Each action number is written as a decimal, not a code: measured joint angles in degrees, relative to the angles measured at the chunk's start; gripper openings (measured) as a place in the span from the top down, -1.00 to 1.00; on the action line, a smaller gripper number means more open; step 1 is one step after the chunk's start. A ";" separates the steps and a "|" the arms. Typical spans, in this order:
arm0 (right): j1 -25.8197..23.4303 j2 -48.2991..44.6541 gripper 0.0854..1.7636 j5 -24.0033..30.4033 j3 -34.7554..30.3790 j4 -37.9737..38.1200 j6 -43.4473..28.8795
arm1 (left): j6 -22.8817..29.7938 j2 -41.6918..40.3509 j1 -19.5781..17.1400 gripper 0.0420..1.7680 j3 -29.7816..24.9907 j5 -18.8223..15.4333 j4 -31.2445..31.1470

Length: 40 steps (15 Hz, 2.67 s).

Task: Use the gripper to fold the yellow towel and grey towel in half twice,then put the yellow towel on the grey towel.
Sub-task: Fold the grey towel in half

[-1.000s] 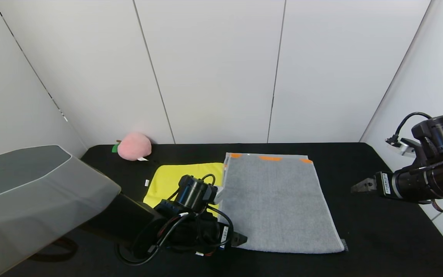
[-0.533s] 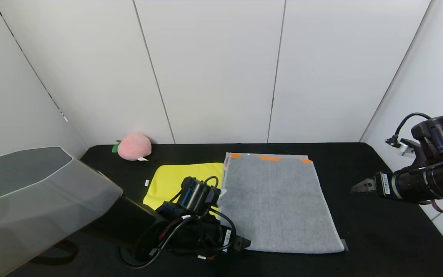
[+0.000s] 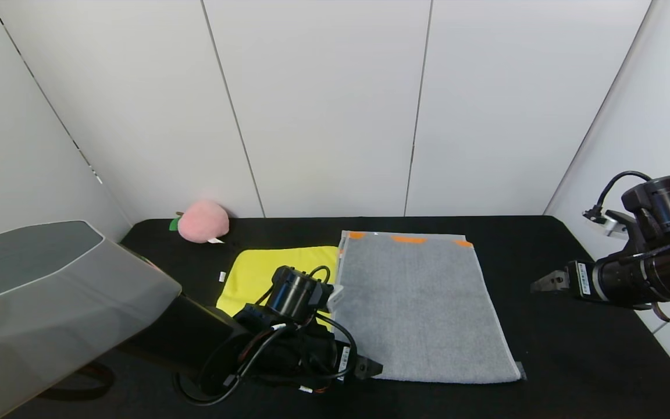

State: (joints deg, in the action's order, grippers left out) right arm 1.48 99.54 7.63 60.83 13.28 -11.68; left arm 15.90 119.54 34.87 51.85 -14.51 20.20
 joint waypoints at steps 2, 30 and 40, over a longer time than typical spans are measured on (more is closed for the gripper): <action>0.04 0.00 -0.94 0.02 0.00 -0.01 0.02 | 0.00 0.05 -0.33 -1.00 0.05 -0.05 0.02; 9.35 9.67 -0.94 -0.09 -2.60 0.05 -2.00 | -0.11 0.88 -1.10 0.90 -0.96 0.01 3.89; 12.19 13.19 -0.94 0.00 -3.28 0.05 -2.24 | -0.17 0.88 -1.11 0.90 -0.96 0.01 3.94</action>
State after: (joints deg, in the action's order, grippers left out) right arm 13.67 112.73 7.63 57.55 13.32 -13.92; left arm 15.73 120.42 33.76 50.88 -14.49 24.14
